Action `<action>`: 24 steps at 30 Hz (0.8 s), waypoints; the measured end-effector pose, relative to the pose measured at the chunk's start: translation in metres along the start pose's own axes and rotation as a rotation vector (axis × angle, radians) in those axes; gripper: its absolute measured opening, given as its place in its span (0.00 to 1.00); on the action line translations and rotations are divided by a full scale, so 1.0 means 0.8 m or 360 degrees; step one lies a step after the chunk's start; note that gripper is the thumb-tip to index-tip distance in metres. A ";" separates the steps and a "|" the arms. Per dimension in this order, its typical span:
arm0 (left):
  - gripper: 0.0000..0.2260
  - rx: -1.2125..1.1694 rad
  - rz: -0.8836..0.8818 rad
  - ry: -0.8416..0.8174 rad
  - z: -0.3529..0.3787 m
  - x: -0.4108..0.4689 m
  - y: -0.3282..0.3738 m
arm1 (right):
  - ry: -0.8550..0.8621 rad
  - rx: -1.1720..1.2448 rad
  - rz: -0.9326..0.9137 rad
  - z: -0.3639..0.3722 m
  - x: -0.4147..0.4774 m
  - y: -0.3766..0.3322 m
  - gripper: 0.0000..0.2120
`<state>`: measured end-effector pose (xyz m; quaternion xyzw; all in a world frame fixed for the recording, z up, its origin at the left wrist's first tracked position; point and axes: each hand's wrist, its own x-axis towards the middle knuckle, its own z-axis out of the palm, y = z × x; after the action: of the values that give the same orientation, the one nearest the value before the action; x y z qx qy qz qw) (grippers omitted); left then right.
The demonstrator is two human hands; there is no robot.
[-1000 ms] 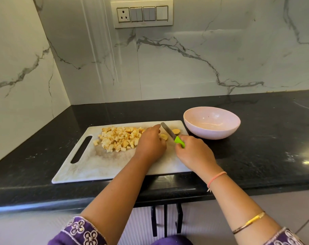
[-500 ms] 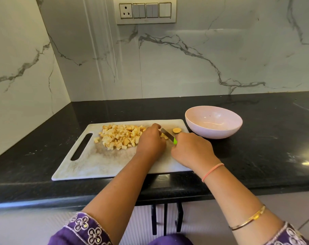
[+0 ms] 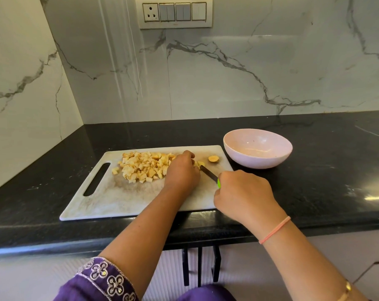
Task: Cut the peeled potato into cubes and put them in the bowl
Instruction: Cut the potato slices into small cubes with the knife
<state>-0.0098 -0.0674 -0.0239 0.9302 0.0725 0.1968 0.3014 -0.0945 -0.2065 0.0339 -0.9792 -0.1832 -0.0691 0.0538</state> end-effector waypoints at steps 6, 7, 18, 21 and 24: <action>0.17 0.0037 0.0099 -0.0014 -0.002 -0.005 -0.001 | -0.0043 0.0130 0.0045 -0.017 -0.004 0.010 0.12; 0.18 0.0050 0.0130 -0.0020 -0.002 -0.006 0.001 | -0.0036 0.0177 0.0074 -0.019 -0.004 0.014 0.13; 0.27 0.0062 0.0071 -0.0090 0.001 0.004 0.016 | 0.0118 0.0414 0.0189 -0.005 0.006 0.030 0.09; 0.29 -0.0060 0.0077 -0.0168 0.001 0.006 0.015 | 0.0105 0.0435 0.0198 -0.001 0.009 0.036 0.09; 0.31 -0.0186 0.0134 -0.0216 -0.002 0.006 0.016 | 0.0088 0.0433 0.0218 0.002 0.013 0.041 0.08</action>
<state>-0.0061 -0.0757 -0.0140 0.9244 0.0012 0.1497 0.3509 -0.0729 -0.2335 0.0312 -0.9707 -0.1223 -0.0668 0.1956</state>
